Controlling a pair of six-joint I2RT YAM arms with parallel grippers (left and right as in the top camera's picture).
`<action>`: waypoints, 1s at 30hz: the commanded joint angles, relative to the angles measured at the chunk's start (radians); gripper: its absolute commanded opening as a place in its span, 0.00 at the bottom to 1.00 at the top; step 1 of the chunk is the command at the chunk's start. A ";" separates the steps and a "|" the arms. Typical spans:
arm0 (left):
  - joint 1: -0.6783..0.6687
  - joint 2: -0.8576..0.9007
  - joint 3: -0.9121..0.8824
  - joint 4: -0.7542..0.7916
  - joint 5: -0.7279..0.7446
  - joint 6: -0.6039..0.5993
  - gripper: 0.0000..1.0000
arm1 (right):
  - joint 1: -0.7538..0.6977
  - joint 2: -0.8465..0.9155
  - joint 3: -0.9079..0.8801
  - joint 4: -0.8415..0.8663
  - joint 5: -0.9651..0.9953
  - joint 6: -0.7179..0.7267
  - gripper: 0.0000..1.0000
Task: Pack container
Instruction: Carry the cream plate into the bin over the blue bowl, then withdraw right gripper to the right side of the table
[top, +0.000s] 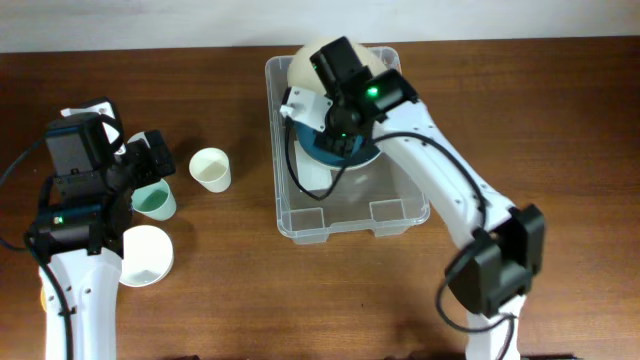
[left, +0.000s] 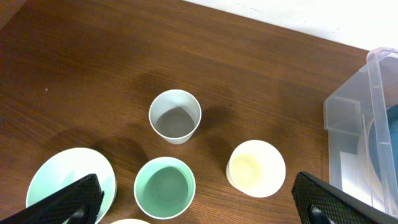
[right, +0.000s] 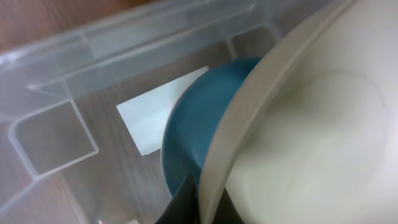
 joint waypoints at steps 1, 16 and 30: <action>0.003 0.002 0.012 -0.001 -0.004 -0.009 0.99 | -0.002 0.054 -0.001 0.002 -0.010 0.006 0.08; 0.003 0.002 0.012 0.000 -0.004 -0.010 0.99 | -0.111 -0.095 0.090 0.003 0.218 0.506 0.39; 0.003 0.002 0.012 0.000 -0.004 -0.010 1.00 | -0.566 -0.140 -0.016 -0.272 0.046 0.969 0.10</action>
